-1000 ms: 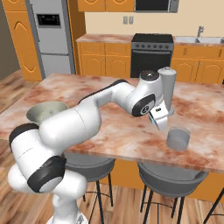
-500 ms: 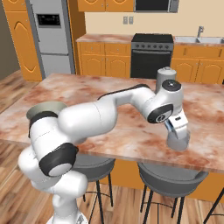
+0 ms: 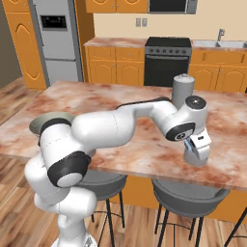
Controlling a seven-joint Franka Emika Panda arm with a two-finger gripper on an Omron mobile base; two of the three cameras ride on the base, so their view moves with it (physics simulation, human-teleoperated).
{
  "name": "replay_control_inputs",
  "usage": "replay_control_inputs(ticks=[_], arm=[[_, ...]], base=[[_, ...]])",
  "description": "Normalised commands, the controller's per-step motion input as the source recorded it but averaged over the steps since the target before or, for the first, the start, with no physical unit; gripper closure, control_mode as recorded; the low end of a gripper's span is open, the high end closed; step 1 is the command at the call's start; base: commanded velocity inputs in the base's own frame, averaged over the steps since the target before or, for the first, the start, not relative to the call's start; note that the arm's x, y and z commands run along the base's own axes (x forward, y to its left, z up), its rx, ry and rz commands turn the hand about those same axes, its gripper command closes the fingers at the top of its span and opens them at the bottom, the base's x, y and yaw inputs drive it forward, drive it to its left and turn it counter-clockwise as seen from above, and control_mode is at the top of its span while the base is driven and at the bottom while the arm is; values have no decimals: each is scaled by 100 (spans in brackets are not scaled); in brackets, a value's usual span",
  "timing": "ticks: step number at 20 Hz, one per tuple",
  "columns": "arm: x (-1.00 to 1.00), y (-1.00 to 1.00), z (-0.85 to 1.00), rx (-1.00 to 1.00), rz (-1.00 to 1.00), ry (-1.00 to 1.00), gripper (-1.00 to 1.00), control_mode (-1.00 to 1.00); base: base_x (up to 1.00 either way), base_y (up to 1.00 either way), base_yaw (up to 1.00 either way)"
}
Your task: There are four ice cubes in the ice bowl. Place two ice cubes in each glass of water.
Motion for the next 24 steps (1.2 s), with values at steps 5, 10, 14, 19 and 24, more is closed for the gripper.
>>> replay_control_inputs(ticks=[5, 10, 14, 19, 24], arm=[[24, 0, -10, 0, 1, -3, 100, -100], [44, -3, -6, 0, 2, -3, 100, -100], [44, -18, -20, 0, 3, 0, 100, -100], [24, -39, -24, 0, 2, 0, 100, -100], [16, -19, -15, 0, 2, 0, 100, -100]], base=[[0, 0, 0], [0, 0, 0], [0, 0, 0], [0, 0, 0], [0, 0, 0]])
